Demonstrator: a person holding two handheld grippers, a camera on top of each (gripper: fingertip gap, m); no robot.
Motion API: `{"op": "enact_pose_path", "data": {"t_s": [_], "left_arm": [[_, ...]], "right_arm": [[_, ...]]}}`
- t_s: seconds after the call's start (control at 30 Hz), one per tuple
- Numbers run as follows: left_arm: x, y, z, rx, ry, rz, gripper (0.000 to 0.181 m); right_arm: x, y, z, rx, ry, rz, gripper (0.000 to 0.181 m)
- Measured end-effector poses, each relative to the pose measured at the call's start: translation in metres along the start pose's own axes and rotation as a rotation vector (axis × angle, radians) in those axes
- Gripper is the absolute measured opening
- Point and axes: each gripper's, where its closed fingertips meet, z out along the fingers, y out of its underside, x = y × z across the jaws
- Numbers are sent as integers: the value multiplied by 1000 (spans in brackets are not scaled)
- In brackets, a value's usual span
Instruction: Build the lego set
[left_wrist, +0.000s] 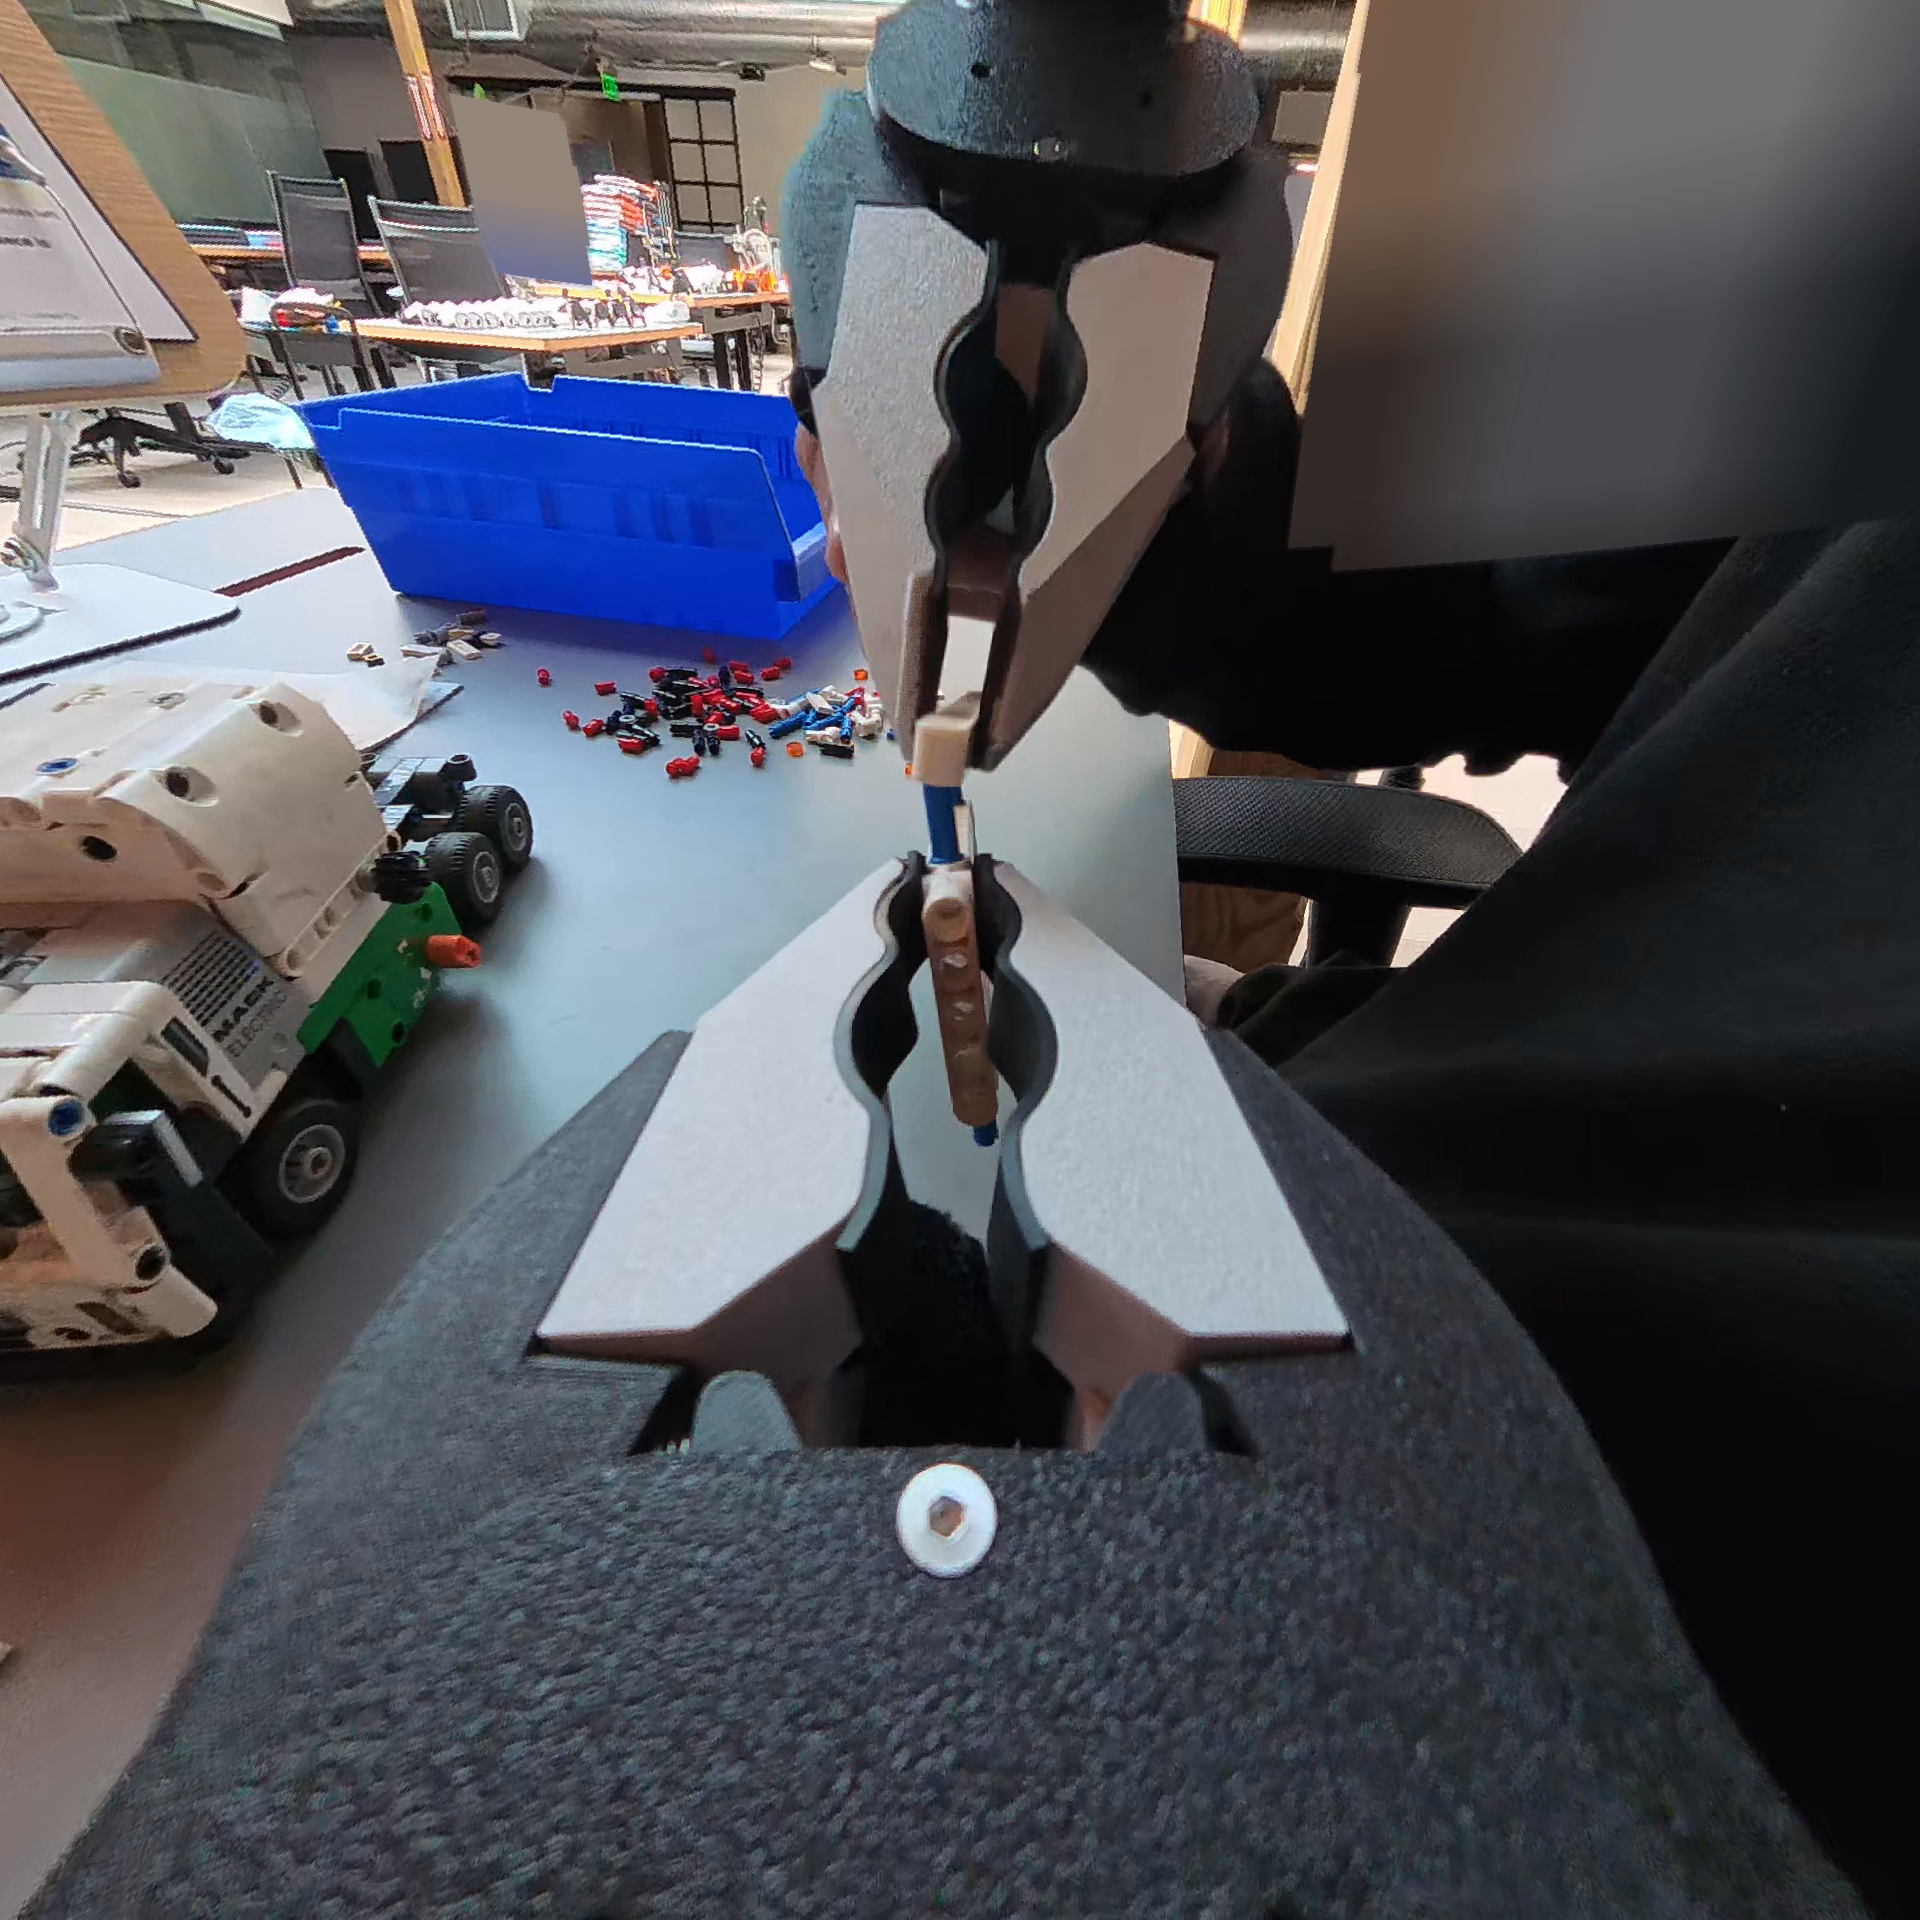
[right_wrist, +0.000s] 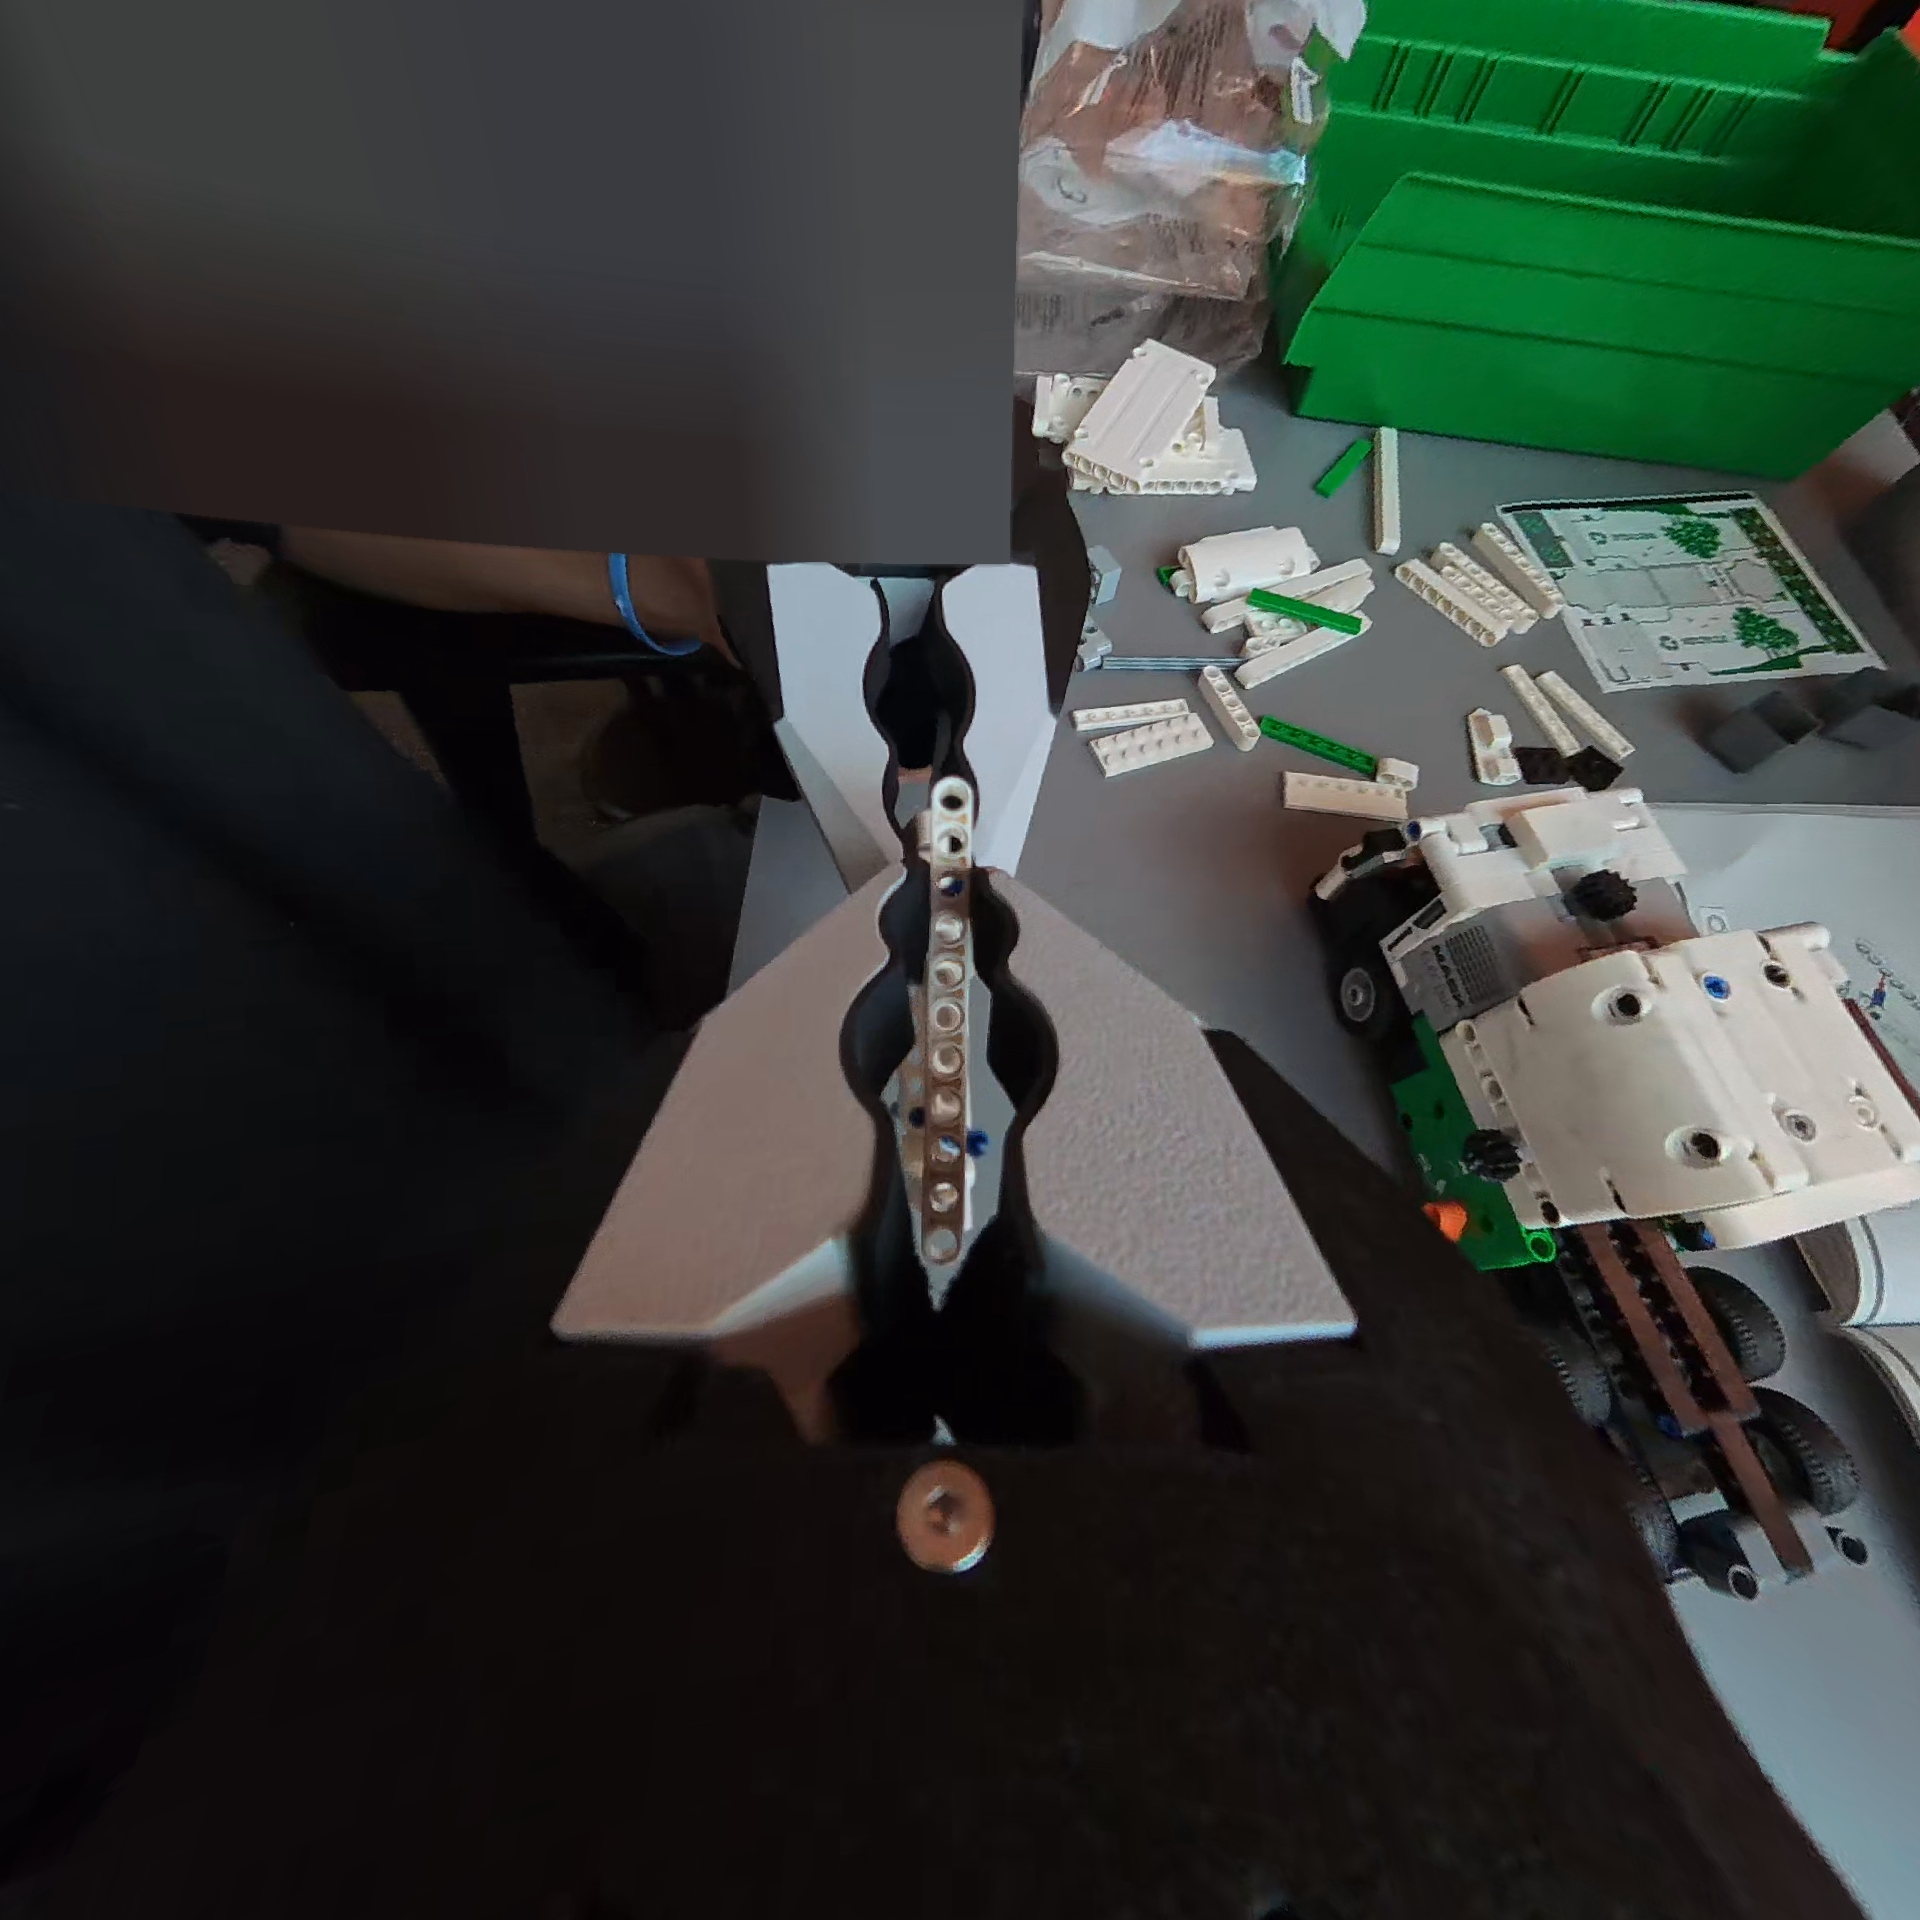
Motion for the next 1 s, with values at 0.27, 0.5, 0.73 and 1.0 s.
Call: {"op": "enact_pose_path", "data": {"t_s": [0.27, 0.5, 0.73, 1.0], "left_arm": [[6, 5, 3, -38, 58, -12, 6], [5, 11, 7, -84, 78, -44, 6], [1, 9, 6, -68, 90, -101, 6], [-2, 9, 5, -70, 90, -131, 6]], "right_arm": [[-5, 7, -1, -48, -181, 76, 6], [-4, 14, 1, -43, -340, 225, 6], [-1, 12, 2, 15, -293, 174, 6], [1, 12, 5, 63, -257, 142, 7]]}}
